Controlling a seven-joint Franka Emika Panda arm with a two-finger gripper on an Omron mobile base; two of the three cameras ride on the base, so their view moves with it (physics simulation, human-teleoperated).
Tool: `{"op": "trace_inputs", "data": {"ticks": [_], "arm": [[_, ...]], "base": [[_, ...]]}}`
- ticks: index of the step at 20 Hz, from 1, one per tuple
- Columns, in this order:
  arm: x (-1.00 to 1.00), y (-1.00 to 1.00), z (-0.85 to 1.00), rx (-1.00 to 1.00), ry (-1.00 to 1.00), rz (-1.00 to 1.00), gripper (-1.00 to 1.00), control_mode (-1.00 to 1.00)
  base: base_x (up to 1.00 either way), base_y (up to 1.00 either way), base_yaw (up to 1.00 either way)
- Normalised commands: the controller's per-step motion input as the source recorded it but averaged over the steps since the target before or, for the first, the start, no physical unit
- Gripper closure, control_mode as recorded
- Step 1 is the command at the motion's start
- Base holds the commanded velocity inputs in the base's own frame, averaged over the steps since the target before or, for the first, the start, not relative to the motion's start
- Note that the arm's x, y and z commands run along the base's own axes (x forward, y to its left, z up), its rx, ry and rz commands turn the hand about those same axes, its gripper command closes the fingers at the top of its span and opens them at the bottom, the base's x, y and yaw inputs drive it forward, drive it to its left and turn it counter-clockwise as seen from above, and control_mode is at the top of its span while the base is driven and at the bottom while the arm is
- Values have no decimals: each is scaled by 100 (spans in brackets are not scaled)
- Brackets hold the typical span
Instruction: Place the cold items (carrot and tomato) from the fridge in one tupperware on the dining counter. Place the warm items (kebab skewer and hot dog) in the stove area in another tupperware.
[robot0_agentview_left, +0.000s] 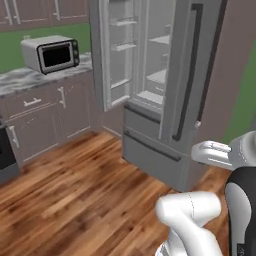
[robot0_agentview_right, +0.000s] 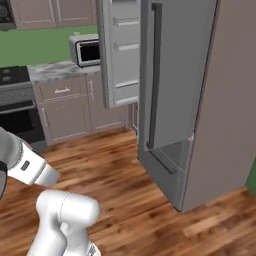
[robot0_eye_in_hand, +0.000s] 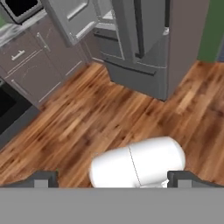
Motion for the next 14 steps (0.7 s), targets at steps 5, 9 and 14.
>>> {"op": "trace_inputs", "data": {"ticks": [5, 9, 14], "arm": [[0, 0, 0, 0, 0, 0, -100, 100], [0, 0, 0, 0, 0, 0, -100, 100], [0, 0, 0, 0, 0, 0, -100, 100]], "base": [[93, 93, -24], [84, 90, -25], [78, 80, -29]]}}
